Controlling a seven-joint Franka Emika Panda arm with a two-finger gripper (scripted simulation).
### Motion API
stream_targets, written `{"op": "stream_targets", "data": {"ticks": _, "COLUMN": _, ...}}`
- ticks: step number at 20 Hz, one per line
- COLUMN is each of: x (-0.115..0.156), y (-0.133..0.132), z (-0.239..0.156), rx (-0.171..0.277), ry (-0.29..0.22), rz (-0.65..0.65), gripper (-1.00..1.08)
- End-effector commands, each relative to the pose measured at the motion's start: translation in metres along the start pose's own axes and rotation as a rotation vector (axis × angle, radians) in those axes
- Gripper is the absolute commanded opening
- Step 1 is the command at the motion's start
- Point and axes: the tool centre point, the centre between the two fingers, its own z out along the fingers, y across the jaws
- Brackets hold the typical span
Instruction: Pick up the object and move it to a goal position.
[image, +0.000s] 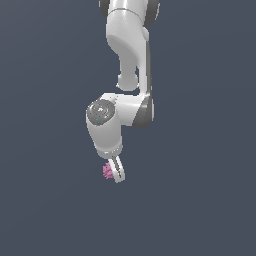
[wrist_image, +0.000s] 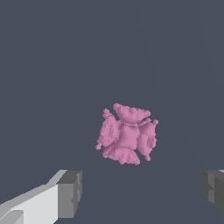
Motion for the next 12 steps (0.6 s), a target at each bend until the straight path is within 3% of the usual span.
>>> {"op": "stream_targets", "data": {"ticks": 1, "x": 0.006, "y": -0.001, "z": 0.003, "rx": -0.001, "ry": 0.003, "rz": 0.064, "gripper": 1.0}}
{"op": "stream_targets", "data": {"ticks": 12, "x": 0.02, "y": -0.003, "z": 0.012, "rx": -0.002, "ry": 0.012, "rz": 0.209, "gripper": 1.0}}
